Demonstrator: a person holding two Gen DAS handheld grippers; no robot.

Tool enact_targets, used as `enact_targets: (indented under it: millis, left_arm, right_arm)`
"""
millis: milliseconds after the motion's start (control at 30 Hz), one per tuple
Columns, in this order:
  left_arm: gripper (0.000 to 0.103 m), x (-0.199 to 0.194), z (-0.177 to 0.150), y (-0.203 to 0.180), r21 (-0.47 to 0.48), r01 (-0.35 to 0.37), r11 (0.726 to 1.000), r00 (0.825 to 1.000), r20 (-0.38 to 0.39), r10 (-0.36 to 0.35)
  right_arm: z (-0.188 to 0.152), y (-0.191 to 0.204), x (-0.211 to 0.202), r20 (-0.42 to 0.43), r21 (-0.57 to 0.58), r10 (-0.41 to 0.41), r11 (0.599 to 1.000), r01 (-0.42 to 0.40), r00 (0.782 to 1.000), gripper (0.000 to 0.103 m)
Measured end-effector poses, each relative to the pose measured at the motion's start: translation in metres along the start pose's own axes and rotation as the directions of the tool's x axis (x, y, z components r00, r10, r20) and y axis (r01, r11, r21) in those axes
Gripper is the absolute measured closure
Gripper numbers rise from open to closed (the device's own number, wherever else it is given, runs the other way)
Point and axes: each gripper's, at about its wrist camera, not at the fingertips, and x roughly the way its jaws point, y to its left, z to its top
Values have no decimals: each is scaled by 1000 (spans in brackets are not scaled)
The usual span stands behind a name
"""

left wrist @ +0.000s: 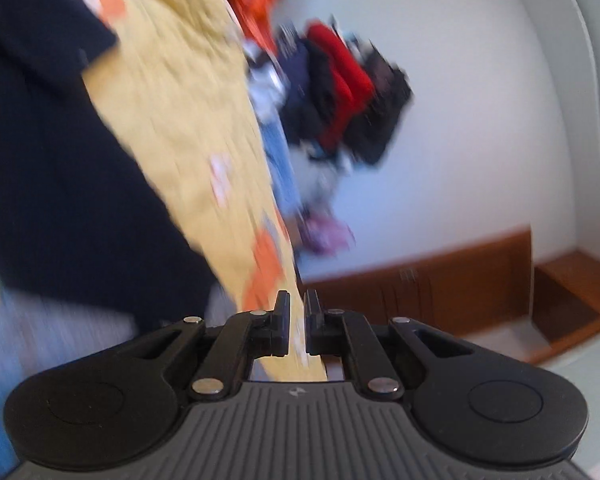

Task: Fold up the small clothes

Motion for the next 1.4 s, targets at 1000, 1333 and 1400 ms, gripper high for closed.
enact_targets:
  millis: [1000,1333,1400]
  left_arm:
    - [0,-88,-101,52,475,-161,865,987,63,149]
    - [0,-88,-101,53,471,-159,868,987,68,144]
    - [0,-88,-101,53,471,-160,867,987,68,145]
  right_arm:
    - [136,295,175,-468,384,737,666,-640,486,10]
    - [124,314,206,-453,363,696,715,-598,557,86]
    - [127,305,191,-413,343,715,696,-631,564,86]
